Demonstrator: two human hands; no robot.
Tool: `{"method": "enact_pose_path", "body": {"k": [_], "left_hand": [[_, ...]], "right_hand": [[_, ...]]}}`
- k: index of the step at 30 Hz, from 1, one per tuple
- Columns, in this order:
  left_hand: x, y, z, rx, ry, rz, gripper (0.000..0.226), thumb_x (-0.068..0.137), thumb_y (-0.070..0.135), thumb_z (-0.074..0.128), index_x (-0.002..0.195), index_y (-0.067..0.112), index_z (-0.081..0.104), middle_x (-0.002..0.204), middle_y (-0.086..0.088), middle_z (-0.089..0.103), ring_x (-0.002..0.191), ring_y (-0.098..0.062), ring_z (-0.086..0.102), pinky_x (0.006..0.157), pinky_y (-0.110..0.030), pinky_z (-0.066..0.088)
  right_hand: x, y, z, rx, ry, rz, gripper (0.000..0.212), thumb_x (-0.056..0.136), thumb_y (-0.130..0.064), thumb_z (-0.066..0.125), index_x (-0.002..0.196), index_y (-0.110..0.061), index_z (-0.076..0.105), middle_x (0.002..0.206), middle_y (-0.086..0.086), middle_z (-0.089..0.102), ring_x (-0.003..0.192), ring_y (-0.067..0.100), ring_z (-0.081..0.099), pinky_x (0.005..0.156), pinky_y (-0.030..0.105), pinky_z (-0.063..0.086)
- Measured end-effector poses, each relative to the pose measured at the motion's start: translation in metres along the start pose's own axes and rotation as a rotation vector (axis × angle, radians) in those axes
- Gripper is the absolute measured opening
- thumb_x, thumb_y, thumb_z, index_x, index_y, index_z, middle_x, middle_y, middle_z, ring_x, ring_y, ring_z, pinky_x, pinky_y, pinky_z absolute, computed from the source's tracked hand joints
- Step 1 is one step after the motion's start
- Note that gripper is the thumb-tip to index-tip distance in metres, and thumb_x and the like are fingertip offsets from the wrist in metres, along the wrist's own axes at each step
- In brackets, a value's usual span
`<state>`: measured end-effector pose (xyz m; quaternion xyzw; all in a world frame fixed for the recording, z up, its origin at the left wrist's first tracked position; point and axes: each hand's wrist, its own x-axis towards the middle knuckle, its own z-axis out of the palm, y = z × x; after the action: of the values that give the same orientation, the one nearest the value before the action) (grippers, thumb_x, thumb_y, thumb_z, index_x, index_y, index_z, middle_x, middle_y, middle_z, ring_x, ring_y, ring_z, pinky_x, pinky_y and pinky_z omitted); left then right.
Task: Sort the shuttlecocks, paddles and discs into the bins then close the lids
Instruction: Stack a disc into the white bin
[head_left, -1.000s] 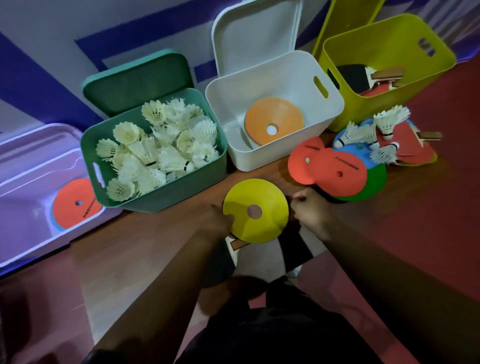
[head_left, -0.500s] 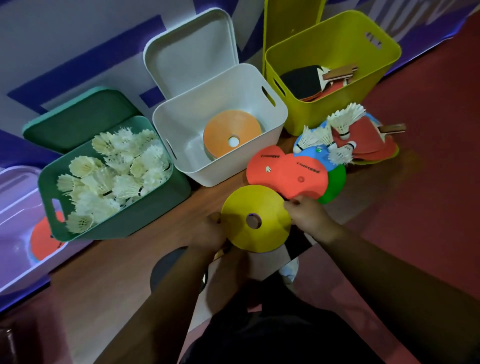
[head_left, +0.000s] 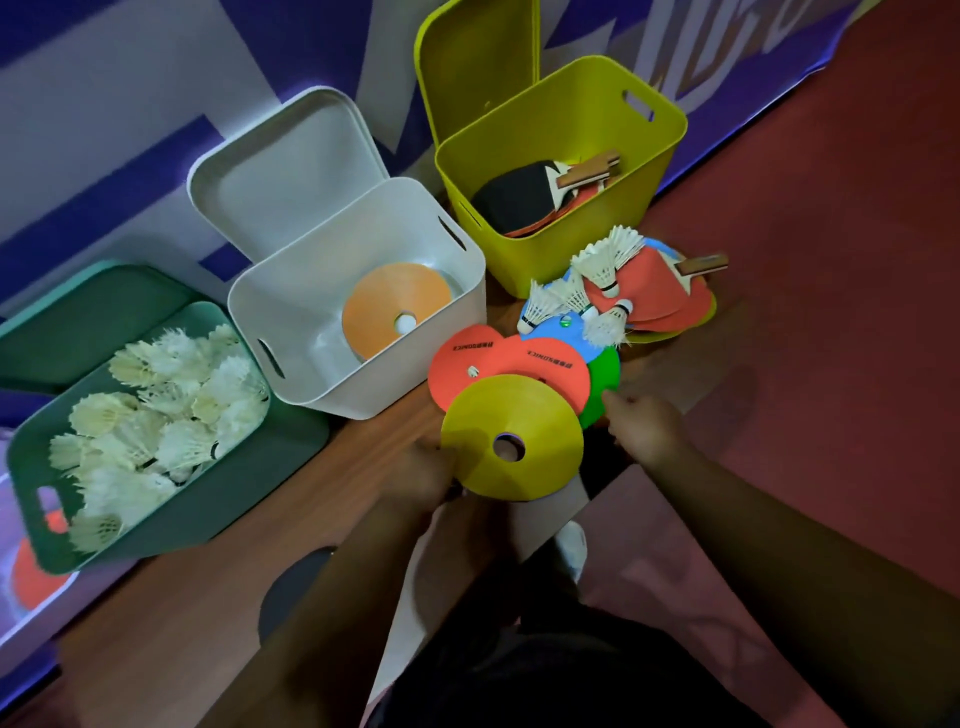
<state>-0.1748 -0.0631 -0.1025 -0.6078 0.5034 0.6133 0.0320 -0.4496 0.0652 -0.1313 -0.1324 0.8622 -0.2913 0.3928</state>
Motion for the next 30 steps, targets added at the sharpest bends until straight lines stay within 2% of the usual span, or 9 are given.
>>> {"method": "enact_pose_path", "body": {"k": [2,6,8,10,15,18,22,26,30], "left_hand": [[0.000,0.007,0.013,-0.018,0.092,-0.003,0.028,0.102,0.020,0.062,0.128,0.009,0.067,0.126,-0.018,0.071,0.112,-0.033,0.072,0.091,-0.043,0.063],[-0.002,0.016,0.024,-0.010,0.038,0.010,0.019,0.102,0.017,0.059,0.120,0.016,0.068,0.118,-0.014,0.074,0.107,-0.033,0.075,0.086,-0.048,0.065],[-0.004,0.020,0.025,-0.021,0.032,0.016,0.017,0.102,0.018,0.059,0.117,0.020,0.068,0.118,-0.012,0.074,0.107,-0.032,0.075,0.087,-0.049,0.065],[-0.005,0.021,0.024,-0.039,0.022,0.022,0.019,0.101,0.017,0.062,0.119,0.016,0.070,0.118,-0.015,0.075,0.106,-0.034,0.075,0.087,-0.052,0.064],[-0.007,0.020,0.022,-0.099,0.038,0.031,0.018,0.098,0.010,0.068,0.113,0.000,0.073,0.107,-0.028,0.074,0.095,-0.041,0.074,0.080,-0.061,0.063],[-0.012,0.018,0.022,-0.171,0.044,0.047,0.011,0.101,0.013,0.066,0.105,0.007,0.075,0.101,-0.024,0.076,0.079,-0.031,0.073,0.071,-0.049,0.062],[-0.017,0.015,0.014,-0.262,0.051,0.063,0.010,0.102,0.015,0.066,0.097,0.015,0.075,0.073,-0.006,0.077,0.058,-0.022,0.069,0.055,-0.033,0.057],[-0.022,0.005,-0.004,-0.285,0.089,0.021,0.025,0.100,0.017,0.070,0.079,0.004,0.070,0.059,-0.016,0.068,0.053,-0.027,0.061,0.060,-0.035,0.053],[-0.036,-0.004,-0.025,-0.246,0.050,0.032,0.029,0.104,0.016,0.061,0.084,-0.005,0.064,0.058,-0.023,0.058,0.037,-0.022,0.051,0.041,-0.024,0.040]], "right_hand": [[0.005,-0.003,-0.009,0.015,-0.019,0.026,0.047,0.094,-0.052,0.061,0.079,-0.011,0.076,0.084,0.010,0.077,0.085,0.032,0.073,0.084,0.044,0.060],[0.020,-0.009,-0.009,-0.009,-0.160,-0.085,0.024,0.096,-0.035,0.064,0.089,-0.015,0.075,0.083,0.002,0.078,0.080,0.023,0.075,0.073,0.035,0.056],[0.024,-0.010,-0.007,-0.048,-0.174,-0.136,0.018,0.089,-0.030,0.060,0.092,-0.017,0.072,0.086,0.002,0.077,0.080,0.024,0.075,0.078,0.038,0.060],[0.025,-0.009,-0.007,-0.060,-0.167,-0.151,0.022,0.081,-0.029,0.054,0.093,-0.019,0.070,0.083,0.002,0.077,0.075,0.024,0.076,0.082,0.044,0.062],[0.010,-0.018,-0.012,-0.068,-0.115,-0.180,0.015,0.092,-0.023,0.056,0.086,-0.016,0.068,0.079,0.006,0.075,0.073,0.029,0.074,0.078,0.043,0.061],[0.002,-0.023,-0.015,-0.072,-0.082,-0.203,0.017,0.094,-0.024,0.058,0.083,-0.015,0.068,0.082,0.007,0.073,0.081,0.030,0.070,0.077,0.039,0.057],[-0.015,-0.033,-0.014,-0.087,-0.054,-0.221,0.021,0.093,-0.025,0.060,0.080,-0.011,0.069,0.074,0.009,0.072,0.075,0.030,0.070,0.072,0.040,0.056],[-0.038,-0.045,-0.004,-0.068,-0.005,-0.219,0.018,0.091,-0.027,0.063,0.081,-0.013,0.069,0.071,0.007,0.072,0.072,0.029,0.071,0.068,0.039,0.055],[-0.061,-0.054,0.009,-0.098,0.040,-0.191,0.022,0.092,-0.031,0.062,0.079,-0.014,0.069,0.074,0.003,0.072,0.077,0.028,0.070,0.060,0.030,0.043]]}}
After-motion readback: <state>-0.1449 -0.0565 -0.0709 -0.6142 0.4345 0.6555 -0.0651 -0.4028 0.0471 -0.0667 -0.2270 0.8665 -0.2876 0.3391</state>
